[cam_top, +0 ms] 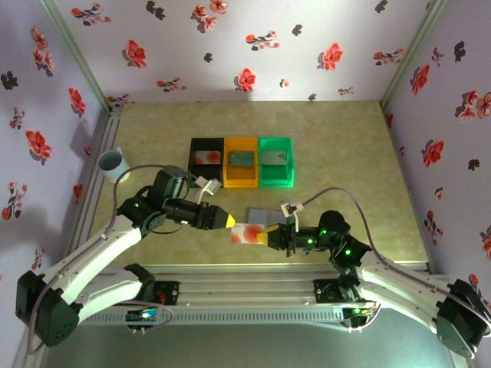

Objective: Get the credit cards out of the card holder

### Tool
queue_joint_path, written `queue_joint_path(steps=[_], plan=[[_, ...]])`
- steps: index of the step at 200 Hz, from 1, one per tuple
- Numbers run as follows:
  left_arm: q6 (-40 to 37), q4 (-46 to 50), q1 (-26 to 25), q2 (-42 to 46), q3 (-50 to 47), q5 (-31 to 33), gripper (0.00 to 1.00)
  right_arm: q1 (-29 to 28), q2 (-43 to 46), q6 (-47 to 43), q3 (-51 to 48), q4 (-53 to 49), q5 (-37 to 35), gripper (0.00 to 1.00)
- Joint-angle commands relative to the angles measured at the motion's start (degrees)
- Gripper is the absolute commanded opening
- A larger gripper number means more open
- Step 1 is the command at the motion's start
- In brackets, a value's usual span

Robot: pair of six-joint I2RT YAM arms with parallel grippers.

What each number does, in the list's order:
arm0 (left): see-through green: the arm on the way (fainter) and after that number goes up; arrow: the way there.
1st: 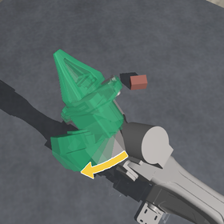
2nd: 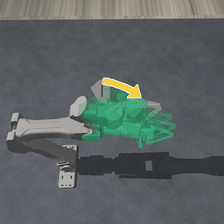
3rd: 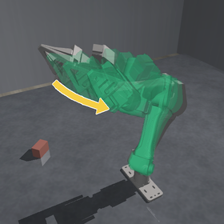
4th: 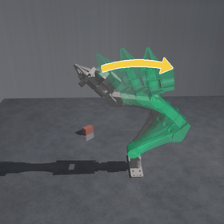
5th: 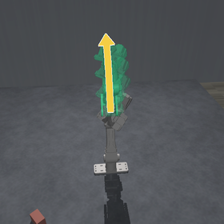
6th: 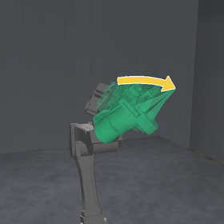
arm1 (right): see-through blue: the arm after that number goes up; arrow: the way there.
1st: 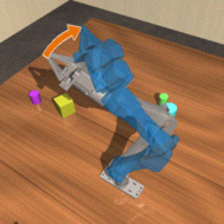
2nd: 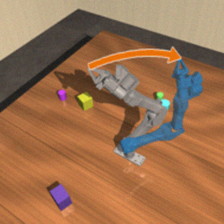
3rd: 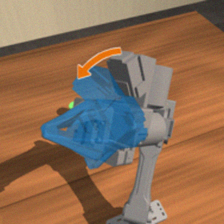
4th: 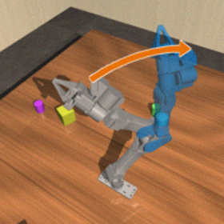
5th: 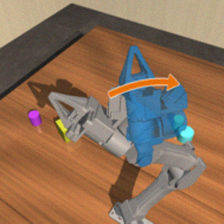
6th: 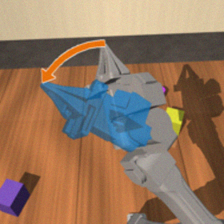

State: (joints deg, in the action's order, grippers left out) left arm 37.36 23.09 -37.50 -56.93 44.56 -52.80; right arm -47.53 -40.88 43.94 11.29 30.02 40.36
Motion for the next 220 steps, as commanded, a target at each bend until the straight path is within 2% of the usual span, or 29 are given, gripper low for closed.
queue_joint_path(steps=[1,22,73,111,174,194,220], plan=[[1.3,-3.3,-1.1,-0.3,-0.9,-2.7,0.45,-0.5,-1.2,0.4,1.8,4.1,1.8,0.0],[1.3,-3.5,-2.4,-0.8,-1.0,-2.8,0.37,-0.7,-2.3,1.0,2.1,5.7,2.2,0.0],[-0.1,-1.5,-3.2,-1.0,-0.7,-2.8,0.38,-1.2,-2.8,1.0,2.5,6.2,2.4,0.0],[-0.1,-2.1,-4.0,-0.8,-0.6,-2.9,0.24,-1.3,-2.8,1.0,2.4,6.0,2.7,0.0],[-0.6,-1.6,-4.3,-0.2,-0.3,-3.2,0.09,-1.4,-2.8,1.1,2.6,6.0,3.0,0.0],[-0.8,-1.3,-4.3,0.0,-0.3,-3.2,0.0,-1.5,-2.8,1.0,2.7,5.4,2.5,0.0],[-1.0,-1.4,-4.3,0.7,0.0,-3.1,0.0,-1.5,-2.5,-0.2,3.6,2.2,1.4,0.0]])
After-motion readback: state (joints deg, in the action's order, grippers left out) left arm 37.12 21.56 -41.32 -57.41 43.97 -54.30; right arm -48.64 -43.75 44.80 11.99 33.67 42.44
